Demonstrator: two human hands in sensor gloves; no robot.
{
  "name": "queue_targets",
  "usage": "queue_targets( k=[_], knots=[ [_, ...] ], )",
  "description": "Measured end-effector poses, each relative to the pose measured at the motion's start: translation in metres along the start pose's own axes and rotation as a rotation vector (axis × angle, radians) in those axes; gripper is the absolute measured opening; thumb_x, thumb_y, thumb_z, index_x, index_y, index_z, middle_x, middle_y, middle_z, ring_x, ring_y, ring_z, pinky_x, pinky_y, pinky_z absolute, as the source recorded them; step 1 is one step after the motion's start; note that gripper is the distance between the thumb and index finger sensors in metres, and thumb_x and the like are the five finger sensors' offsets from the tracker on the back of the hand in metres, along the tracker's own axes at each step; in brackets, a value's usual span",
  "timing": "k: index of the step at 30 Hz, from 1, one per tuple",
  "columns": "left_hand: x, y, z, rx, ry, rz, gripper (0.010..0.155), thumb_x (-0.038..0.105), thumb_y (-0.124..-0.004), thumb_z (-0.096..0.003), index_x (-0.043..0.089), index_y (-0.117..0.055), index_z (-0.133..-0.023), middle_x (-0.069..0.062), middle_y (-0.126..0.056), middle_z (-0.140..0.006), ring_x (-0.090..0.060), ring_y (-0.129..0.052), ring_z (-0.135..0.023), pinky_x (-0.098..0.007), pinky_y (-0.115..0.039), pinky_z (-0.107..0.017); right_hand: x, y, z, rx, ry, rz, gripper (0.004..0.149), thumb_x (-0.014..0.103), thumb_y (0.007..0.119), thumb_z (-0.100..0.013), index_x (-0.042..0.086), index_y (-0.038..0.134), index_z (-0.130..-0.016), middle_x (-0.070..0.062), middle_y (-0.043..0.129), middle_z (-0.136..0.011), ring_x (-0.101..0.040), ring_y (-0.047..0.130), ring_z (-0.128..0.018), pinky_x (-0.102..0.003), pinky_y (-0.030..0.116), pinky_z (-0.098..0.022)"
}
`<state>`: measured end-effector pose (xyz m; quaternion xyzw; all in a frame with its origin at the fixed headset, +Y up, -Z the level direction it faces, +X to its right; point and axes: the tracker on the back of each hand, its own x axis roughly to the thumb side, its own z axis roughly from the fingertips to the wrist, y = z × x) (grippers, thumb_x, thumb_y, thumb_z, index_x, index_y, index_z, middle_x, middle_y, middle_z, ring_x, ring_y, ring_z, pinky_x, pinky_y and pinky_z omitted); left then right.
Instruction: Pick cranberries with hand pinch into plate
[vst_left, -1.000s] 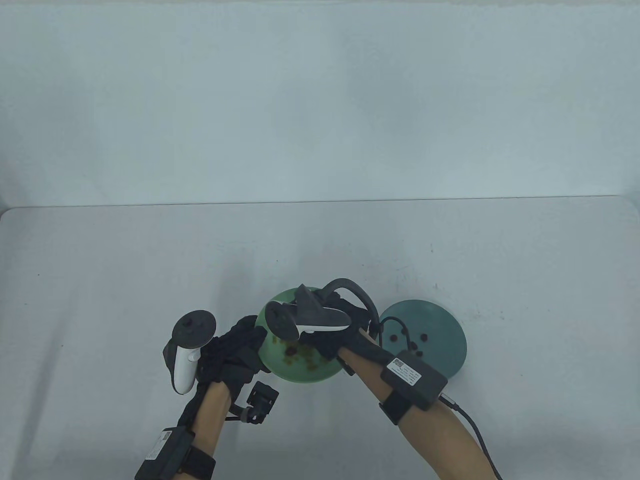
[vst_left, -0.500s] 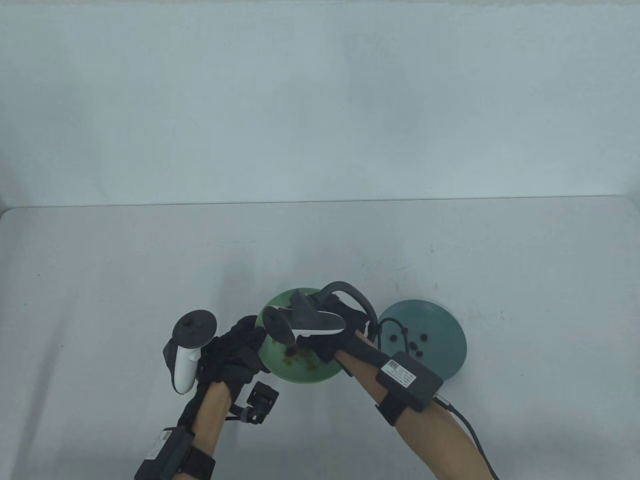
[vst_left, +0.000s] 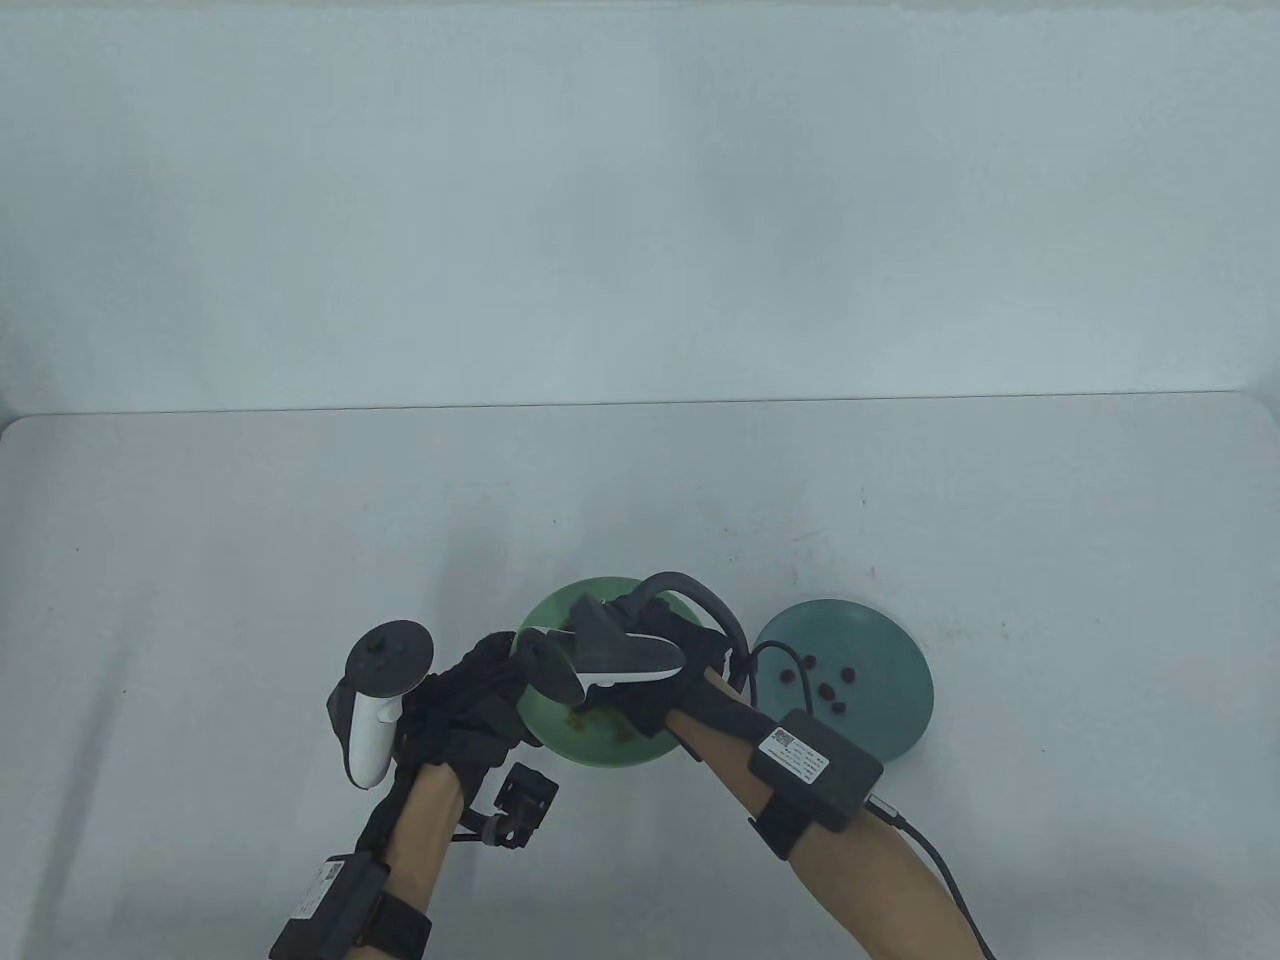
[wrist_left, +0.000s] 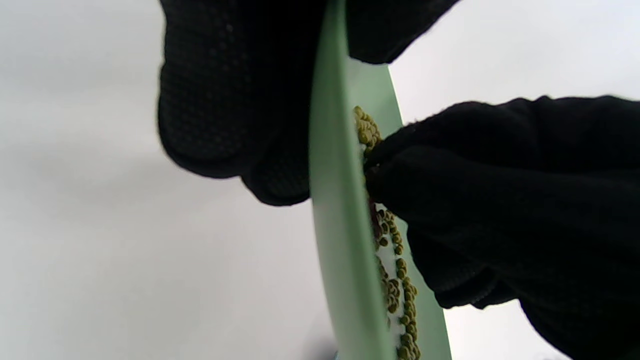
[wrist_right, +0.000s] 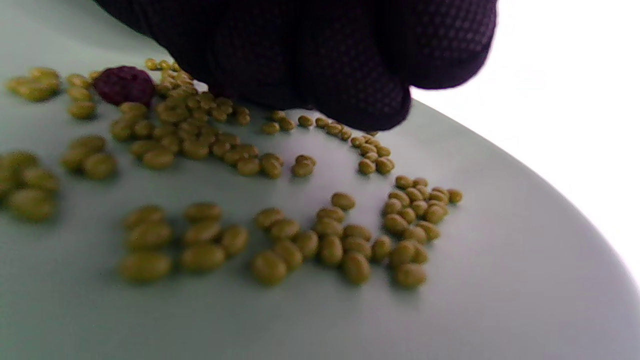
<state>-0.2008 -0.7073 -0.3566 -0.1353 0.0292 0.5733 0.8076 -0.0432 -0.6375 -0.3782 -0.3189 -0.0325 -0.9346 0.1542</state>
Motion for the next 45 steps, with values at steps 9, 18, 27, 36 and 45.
queue_targets(
  k=[9, 18, 27, 36, 45],
  knots=[
    [0.000, 0.000, 0.000, -0.003, -0.002, -0.001, 0.053, 0.022, -0.067, -0.0601, -0.004, -0.055, -0.105, -0.020, -0.083, -0.088, -0.025, -0.110, -0.054, -0.033, -0.097, -0.041, 0.000, 0.001, -0.002, 0.029, -0.013, -0.026, 0.049, 0.046, 0.076, -0.053, 0.014, 0.084, -0.089, 0.012, 0.093, -0.053, -0.008, 0.099, -0.043, -0.031, 0.088, -0.039],
    [0.000, 0.001, -0.001, 0.000, -0.008, -0.012, 0.053, 0.022, -0.066, -0.0602, -0.003, -0.055, -0.105, -0.019, -0.083, -0.088, -0.025, -0.109, -0.054, -0.033, -0.097, -0.041, -0.005, -0.005, 0.000, 0.002, -0.008, -0.071, 0.048, 0.046, 0.077, -0.052, 0.015, 0.085, -0.088, 0.011, 0.094, -0.052, -0.008, 0.099, -0.043, -0.031, 0.088, -0.039],
    [-0.001, 0.001, 0.000, 0.007, 0.005, -0.029, 0.053, 0.022, -0.066, -0.0601, -0.004, -0.056, -0.105, -0.019, -0.083, -0.088, -0.025, -0.109, -0.054, -0.033, -0.097, -0.041, -0.042, -0.033, 0.027, -0.074, 0.077, -0.081, 0.048, 0.046, 0.077, -0.052, 0.015, 0.085, -0.088, 0.012, 0.094, -0.052, -0.008, 0.099, -0.043, -0.031, 0.088, -0.039],
    [-0.002, 0.001, 0.000, 0.007, 0.011, -0.037, 0.053, 0.022, -0.066, -0.0602, -0.003, -0.055, -0.106, -0.019, -0.083, -0.088, -0.025, -0.109, -0.055, -0.033, -0.096, -0.041, -0.112, -0.014, 0.070, -0.052, 0.261, -0.097, 0.048, 0.046, 0.076, -0.052, 0.015, 0.084, -0.089, 0.011, 0.093, -0.053, -0.008, 0.099, -0.043, -0.031, 0.088, -0.039],
    [-0.001, 0.002, 0.000, 0.011, 0.006, -0.030, 0.053, 0.023, -0.066, -0.0602, -0.003, -0.055, -0.106, -0.019, -0.083, -0.088, -0.025, -0.109, -0.055, -0.033, -0.096, -0.041, -0.151, 0.047, 0.091, 0.049, 0.387, -0.176, 0.048, 0.046, 0.077, -0.052, 0.016, 0.084, -0.089, 0.011, 0.093, -0.053, -0.008, 0.099, -0.043, -0.031, 0.088, -0.039]
  ],
)
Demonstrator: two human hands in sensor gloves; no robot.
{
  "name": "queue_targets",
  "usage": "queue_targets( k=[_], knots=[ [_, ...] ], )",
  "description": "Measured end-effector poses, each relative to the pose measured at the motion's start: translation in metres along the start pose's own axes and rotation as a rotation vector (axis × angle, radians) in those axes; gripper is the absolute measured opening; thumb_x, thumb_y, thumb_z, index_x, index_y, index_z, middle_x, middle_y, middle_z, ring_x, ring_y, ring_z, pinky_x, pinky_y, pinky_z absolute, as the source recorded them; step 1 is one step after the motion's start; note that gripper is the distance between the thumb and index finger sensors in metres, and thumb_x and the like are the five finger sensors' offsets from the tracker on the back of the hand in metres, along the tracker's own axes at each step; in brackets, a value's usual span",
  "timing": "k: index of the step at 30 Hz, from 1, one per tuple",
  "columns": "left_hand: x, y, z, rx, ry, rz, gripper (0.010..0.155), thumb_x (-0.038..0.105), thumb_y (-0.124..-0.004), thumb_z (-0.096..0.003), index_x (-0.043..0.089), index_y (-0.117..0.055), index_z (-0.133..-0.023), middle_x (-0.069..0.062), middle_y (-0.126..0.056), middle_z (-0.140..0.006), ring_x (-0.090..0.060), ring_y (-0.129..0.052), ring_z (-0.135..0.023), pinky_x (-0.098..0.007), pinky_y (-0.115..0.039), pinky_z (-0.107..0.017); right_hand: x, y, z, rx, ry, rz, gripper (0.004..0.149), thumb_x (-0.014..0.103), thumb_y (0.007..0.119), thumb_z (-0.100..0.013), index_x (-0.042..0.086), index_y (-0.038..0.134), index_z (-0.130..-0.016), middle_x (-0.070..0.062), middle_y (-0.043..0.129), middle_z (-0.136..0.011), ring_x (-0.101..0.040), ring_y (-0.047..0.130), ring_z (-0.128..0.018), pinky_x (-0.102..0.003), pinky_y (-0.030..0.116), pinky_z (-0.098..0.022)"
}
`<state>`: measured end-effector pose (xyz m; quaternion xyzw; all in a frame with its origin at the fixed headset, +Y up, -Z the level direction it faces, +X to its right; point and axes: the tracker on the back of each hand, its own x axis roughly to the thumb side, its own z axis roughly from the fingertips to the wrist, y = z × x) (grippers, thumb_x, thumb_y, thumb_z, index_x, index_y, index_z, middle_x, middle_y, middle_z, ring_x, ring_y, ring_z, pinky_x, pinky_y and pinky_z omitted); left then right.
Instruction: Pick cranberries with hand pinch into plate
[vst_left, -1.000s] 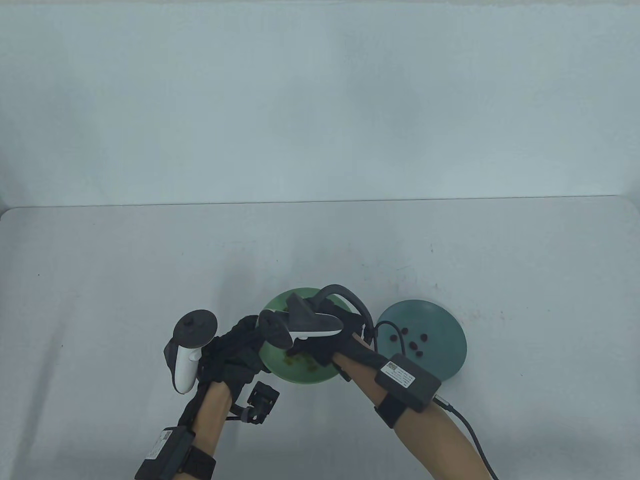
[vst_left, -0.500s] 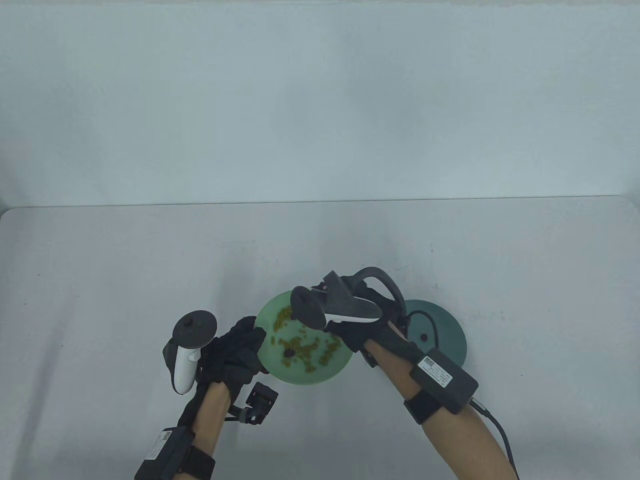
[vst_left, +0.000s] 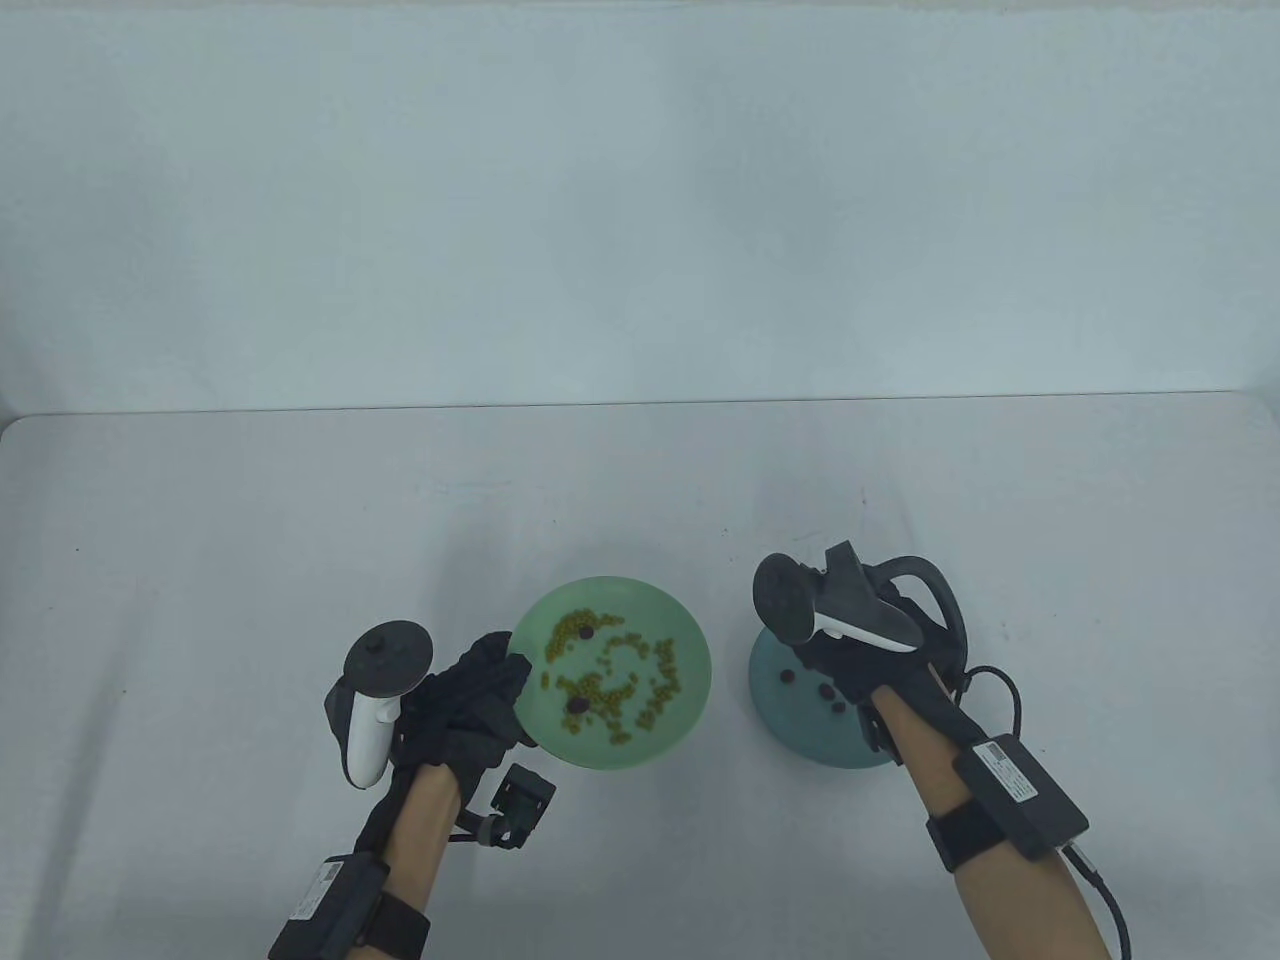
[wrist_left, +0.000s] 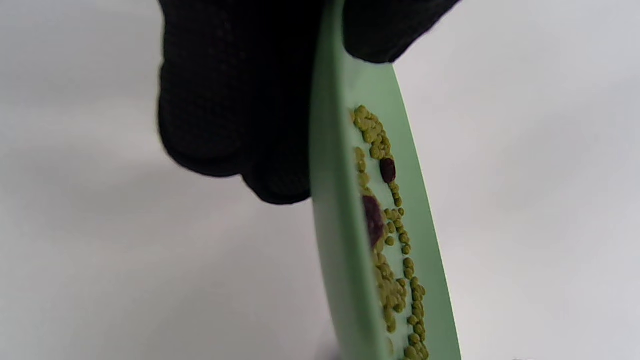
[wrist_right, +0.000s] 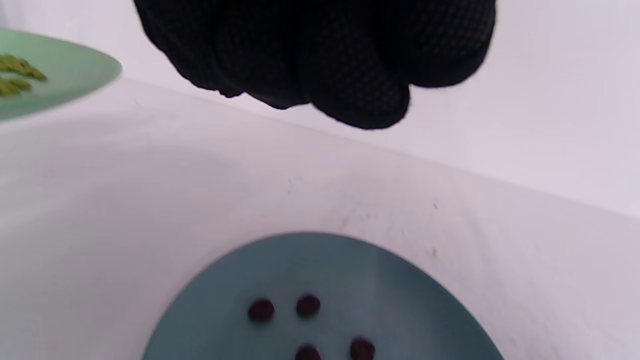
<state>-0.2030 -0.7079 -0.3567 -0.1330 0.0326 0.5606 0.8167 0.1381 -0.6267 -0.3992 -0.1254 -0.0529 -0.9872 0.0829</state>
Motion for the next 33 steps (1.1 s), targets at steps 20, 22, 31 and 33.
queue_targets(
  k=[20, 22, 31, 33],
  knots=[
    [0.000, 0.000, 0.001, -0.002, -0.007, 0.002, 0.053, 0.022, -0.066, -0.0603, -0.003, -0.055, -0.106, -0.019, -0.083, -0.088, -0.025, -0.109, -0.055, -0.033, -0.096, -0.041, -0.003, 0.083, -0.015, 0.187, 0.070, -0.031, 0.047, 0.046, 0.077, -0.052, 0.017, 0.085, -0.088, 0.011, 0.093, -0.053, -0.009, 0.099, -0.043, -0.031, 0.087, -0.039],
    [0.000, -0.001, 0.001, -0.003, -0.008, 0.003, 0.053, 0.023, -0.066, -0.0602, -0.003, -0.055, -0.106, -0.019, -0.083, -0.088, -0.025, -0.109, -0.055, -0.033, -0.096, -0.041, -0.004, 0.086, -0.016, 0.193, 0.074, -0.025, 0.046, 0.046, 0.077, -0.052, 0.018, 0.085, -0.088, 0.011, 0.093, -0.053, -0.009, 0.099, -0.043, -0.031, 0.087, -0.039],
    [0.000, -0.001, 0.001, -0.001, -0.006, 0.001, 0.053, 0.023, -0.066, -0.0602, -0.003, -0.055, -0.106, -0.019, -0.083, -0.088, -0.025, -0.109, -0.055, -0.033, -0.096, -0.041, -0.006, 0.088, -0.016, 0.199, 0.084, -0.034, 0.048, 0.047, 0.076, -0.052, 0.018, 0.084, -0.089, 0.011, 0.093, -0.053, -0.009, 0.098, -0.044, -0.032, 0.087, -0.040],
    [0.000, -0.001, 0.001, -0.002, -0.007, 0.001, 0.053, 0.023, -0.066, -0.0602, -0.003, -0.056, -0.106, -0.019, -0.083, -0.088, -0.025, -0.109, -0.055, -0.033, -0.096, -0.041, -0.008, 0.084, -0.015, 0.193, 0.086, -0.039, 0.048, 0.048, 0.076, -0.052, 0.019, 0.084, -0.090, 0.011, 0.093, -0.054, -0.009, 0.098, -0.044, -0.032, 0.087, -0.040]
  ],
)
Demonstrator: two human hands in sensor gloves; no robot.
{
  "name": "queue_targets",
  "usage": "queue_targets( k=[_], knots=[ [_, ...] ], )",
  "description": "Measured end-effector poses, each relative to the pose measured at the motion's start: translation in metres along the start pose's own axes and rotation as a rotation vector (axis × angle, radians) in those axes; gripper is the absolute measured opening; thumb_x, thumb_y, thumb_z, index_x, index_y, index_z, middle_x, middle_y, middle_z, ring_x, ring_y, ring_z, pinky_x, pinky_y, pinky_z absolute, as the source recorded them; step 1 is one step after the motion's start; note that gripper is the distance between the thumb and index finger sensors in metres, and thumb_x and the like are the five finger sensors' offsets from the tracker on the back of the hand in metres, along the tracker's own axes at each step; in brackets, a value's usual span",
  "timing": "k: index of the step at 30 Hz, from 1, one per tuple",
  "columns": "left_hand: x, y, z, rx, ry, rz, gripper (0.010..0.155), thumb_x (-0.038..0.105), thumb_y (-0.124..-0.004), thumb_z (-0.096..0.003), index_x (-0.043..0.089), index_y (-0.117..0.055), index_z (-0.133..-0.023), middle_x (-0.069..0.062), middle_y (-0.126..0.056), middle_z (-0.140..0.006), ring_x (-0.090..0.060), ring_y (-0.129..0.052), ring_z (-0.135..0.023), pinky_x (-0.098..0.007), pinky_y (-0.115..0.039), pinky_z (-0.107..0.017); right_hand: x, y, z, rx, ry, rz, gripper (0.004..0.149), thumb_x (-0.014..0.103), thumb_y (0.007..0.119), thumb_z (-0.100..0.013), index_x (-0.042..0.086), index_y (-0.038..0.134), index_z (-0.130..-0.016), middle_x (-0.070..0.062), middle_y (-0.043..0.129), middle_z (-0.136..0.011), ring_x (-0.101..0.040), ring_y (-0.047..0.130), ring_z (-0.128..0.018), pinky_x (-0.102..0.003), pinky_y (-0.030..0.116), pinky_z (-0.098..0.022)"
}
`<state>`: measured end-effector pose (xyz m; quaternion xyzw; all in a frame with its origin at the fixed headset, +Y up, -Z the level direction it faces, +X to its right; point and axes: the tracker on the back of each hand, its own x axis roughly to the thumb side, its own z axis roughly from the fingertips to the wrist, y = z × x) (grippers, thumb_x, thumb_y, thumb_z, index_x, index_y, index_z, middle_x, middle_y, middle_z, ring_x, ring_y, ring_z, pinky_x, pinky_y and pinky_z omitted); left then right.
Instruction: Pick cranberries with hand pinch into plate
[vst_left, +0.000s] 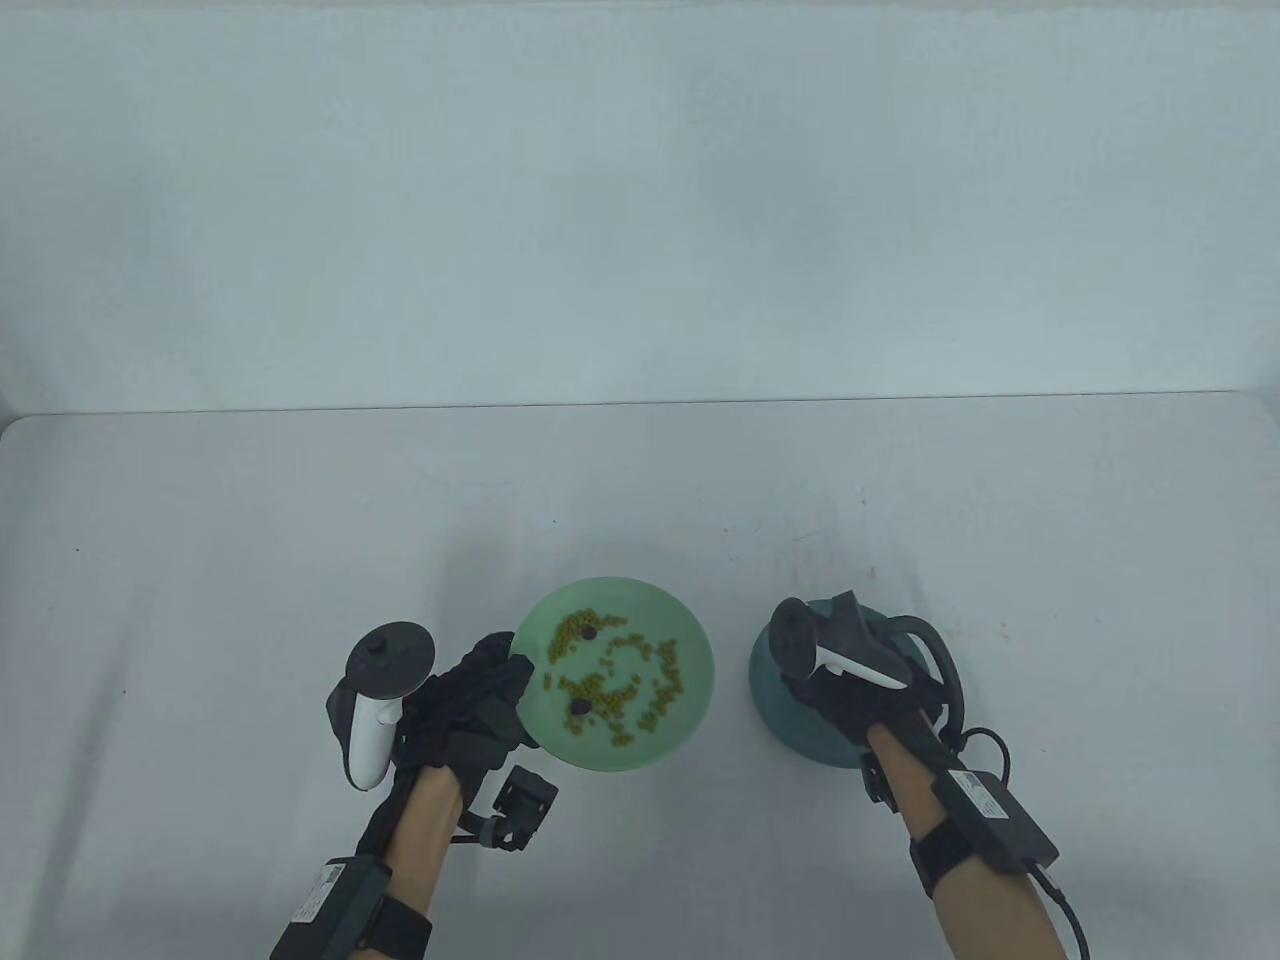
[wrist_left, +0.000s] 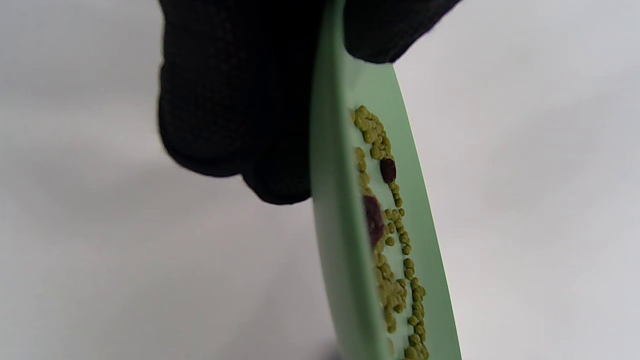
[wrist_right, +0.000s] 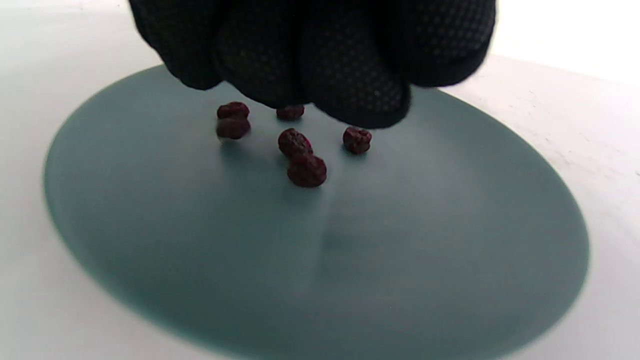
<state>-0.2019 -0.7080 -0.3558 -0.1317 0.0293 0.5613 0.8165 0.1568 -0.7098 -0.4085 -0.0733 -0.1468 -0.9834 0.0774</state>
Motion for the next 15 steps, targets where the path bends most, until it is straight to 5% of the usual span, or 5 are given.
queue_targets(
  k=[5, 15],
  knots=[
    [0.000, 0.000, 0.000, -0.001, 0.000, -0.001, 0.053, 0.023, -0.066, -0.0603, -0.003, -0.055, -0.106, -0.019, -0.083, -0.088, -0.025, -0.109, -0.055, -0.033, -0.096, -0.041, -0.002, -0.020, 0.009, -0.049, -0.005, 0.006, 0.049, 0.048, 0.076, -0.052, 0.019, 0.083, -0.090, 0.011, 0.093, -0.054, -0.009, 0.099, -0.045, -0.032, 0.087, -0.040],
    [0.001, -0.001, 0.000, -0.003, 0.001, -0.005, 0.053, 0.023, -0.066, -0.0603, -0.003, -0.055, -0.106, -0.019, -0.083, -0.089, -0.025, -0.109, -0.055, -0.033, -0.096, -0.041, 0.026, -0.097, 0.046, -0.238, -0.107, 0.075, 0.049, 0.049, 0.076, -0.052, 0.020, 0.083, -0.090, 0.011, 0.093, -0.054, -0.009, 0.099, -0.044, -0.032, 0.087, -0.040]
  ],
)
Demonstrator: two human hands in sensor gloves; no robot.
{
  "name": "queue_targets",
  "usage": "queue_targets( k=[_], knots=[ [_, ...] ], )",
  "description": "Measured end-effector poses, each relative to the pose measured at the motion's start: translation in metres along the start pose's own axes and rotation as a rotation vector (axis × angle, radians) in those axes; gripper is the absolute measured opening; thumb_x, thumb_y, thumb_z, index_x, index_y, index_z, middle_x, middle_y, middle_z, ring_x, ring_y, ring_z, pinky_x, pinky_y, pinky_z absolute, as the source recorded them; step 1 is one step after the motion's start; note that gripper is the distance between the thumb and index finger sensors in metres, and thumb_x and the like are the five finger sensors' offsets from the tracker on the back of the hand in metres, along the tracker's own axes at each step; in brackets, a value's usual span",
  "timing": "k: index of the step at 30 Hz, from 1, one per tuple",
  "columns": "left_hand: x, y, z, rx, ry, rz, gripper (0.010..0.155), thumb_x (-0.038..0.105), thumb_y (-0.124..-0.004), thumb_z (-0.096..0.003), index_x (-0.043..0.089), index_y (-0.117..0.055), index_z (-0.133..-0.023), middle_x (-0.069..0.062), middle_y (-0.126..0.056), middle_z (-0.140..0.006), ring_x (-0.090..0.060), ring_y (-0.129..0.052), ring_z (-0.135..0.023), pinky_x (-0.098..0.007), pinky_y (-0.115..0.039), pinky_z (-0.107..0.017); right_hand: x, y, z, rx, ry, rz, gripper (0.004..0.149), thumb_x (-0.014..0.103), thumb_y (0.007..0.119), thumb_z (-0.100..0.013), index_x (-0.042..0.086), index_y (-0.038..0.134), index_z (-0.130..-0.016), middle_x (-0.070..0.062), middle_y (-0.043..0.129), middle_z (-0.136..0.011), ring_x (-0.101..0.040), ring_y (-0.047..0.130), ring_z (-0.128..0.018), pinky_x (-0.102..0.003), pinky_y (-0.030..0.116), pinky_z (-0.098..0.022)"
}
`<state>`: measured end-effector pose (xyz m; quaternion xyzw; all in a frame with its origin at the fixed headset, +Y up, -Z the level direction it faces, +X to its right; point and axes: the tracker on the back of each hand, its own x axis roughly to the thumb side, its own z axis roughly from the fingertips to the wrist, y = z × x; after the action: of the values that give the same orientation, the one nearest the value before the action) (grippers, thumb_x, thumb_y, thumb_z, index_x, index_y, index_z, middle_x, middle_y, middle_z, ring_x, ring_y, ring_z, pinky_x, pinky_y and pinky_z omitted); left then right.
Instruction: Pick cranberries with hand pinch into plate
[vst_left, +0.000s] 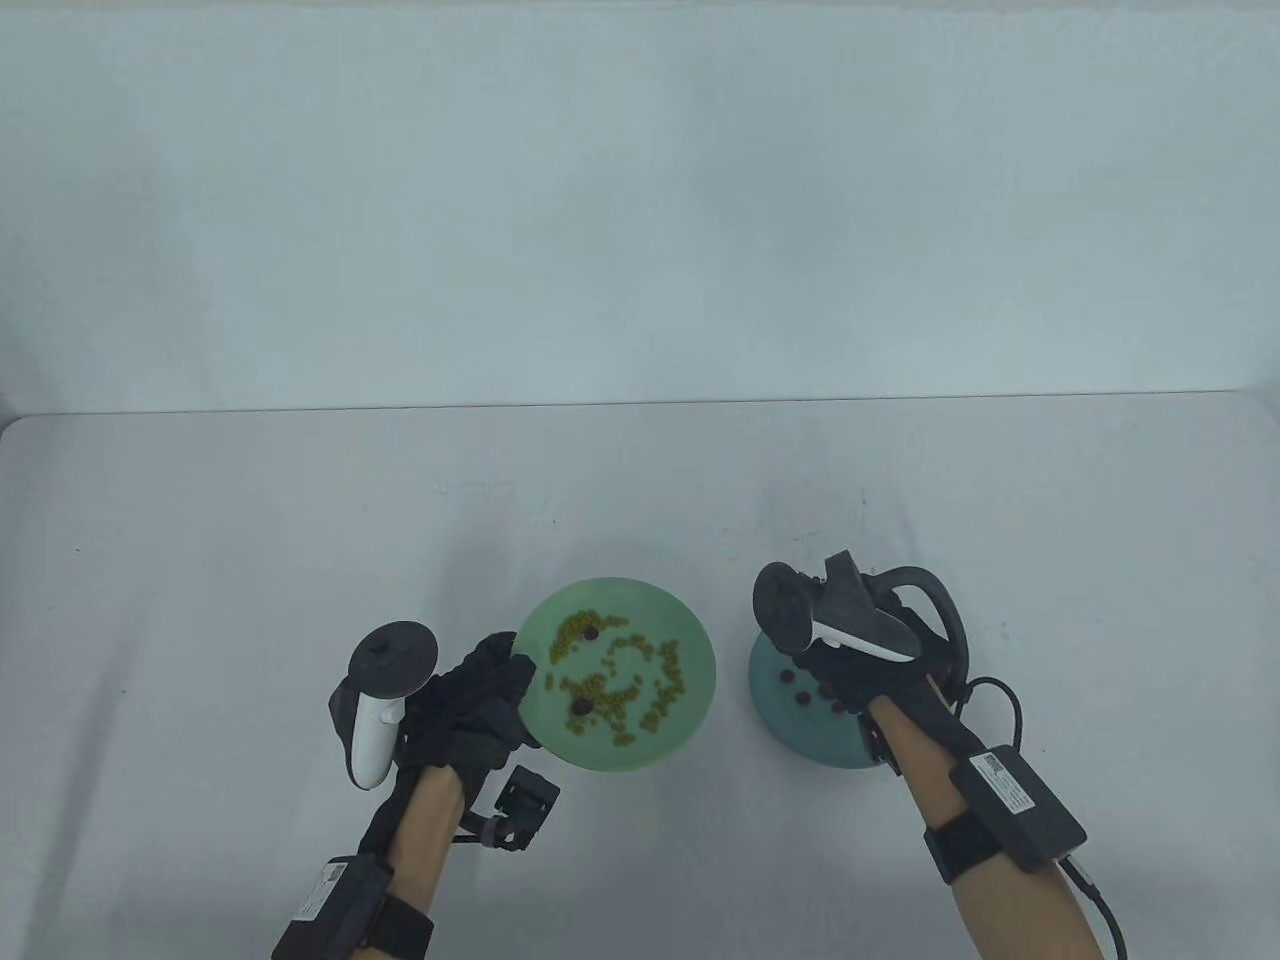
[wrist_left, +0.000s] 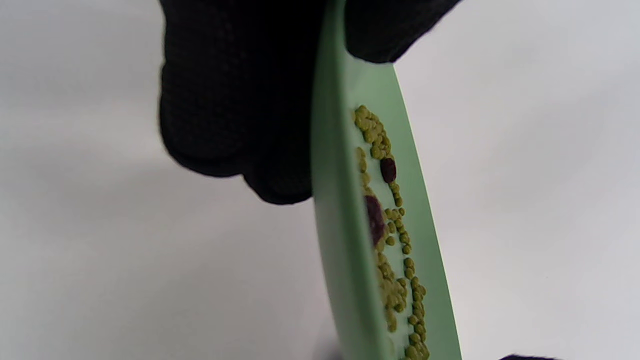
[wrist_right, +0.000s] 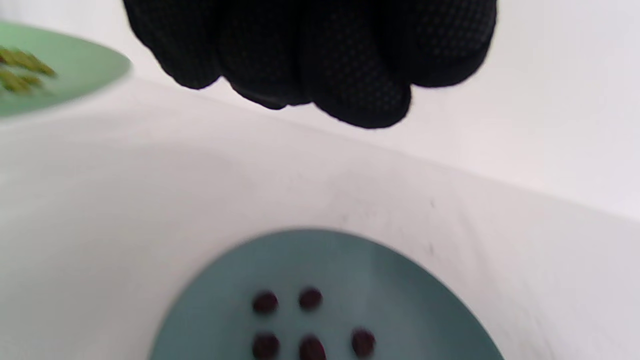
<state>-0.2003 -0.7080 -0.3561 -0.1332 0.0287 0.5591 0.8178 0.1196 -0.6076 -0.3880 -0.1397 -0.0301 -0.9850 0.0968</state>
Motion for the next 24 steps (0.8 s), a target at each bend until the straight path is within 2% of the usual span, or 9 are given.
queue_targets(
  k=[4, 9, 16, 24],
  knots=[
    [0.000, -0.001, 0.000, -0.003, -0.002, 0.003, 0.053, 0.023, -0.066, -0.0603, -0.003, -0.055, -0.106, -0.019, -0.083, -0.088, -0.025, -0.109, -0.055, -0.033, -0.096, -0.041, 0.030, -0.025, 0.004, -0.058, -0.083, 0.035, 0.048, 0.049, 0.076, -0.052, 0.020, 0.083, -0.090, 0.011, 0.093, -0.054, -0.009, 0.099, -0.045, -0.032, 0.087, -0.040],
    [0.001, -0.001, 0.000, -0.004, -0.005, 0.010, 0.053, 0.023, -0.066, -0.0603, -0.002, -0.055, -0.106, -0.019, -0.083, -0.088, -0.025, -0.109, -0.055, -0.033, -0.096, -0.041, 0.070, -0.037, 0.005, -0.094, -0.184, 0.056, 0.048, 0.049, 0.076, -0.052, 0.020, 0.083, -0.090, 0.012, 0.093, -0.054, -0.009, 0.099, -0.045, -0.032, 0.087, -0.040],
    [0.001, -0.001, 0.000, -0.004, -0.008, 0.015, 0.053, 0.023, -0.066, -0.0603, -0.003, -0.055, -0.106, -0.019, -0.083, -0.088, -0.024, -0.109, -0.055, -0.033, -0.097, -0.041, 0.117, -0.032, 0.002, -0.088, -0.303, 0.056, 0.047, 0.049, 0.076, -0.052, 0.022, 0.082, -0.091, 0.012, 0.093, -0.054, -0.009, 0.099, -0.045, -0.032, 0.088, -0.040],
    [0.001, 0.000, 0.000, -0.004, -0.008, 0.020, 0.053, 0.023, -0.066, -0.0603, -0.003, -0.055, -0.106, -0.019, -0.083, -0.088, -0.025, -0.109, -0.055, -0.033, -0.096, -0.041, 0.143, -0.019, 0.003, -0.046, -0.391, 0.054, 0.046, 0.047, 0.075, -0.053, 0.026, 0.081, -0.092, 0.012, 0.094, -0.055, -0.009, 0.099, -0.046, -0.032, 0.088, -0.041]
  ],
)
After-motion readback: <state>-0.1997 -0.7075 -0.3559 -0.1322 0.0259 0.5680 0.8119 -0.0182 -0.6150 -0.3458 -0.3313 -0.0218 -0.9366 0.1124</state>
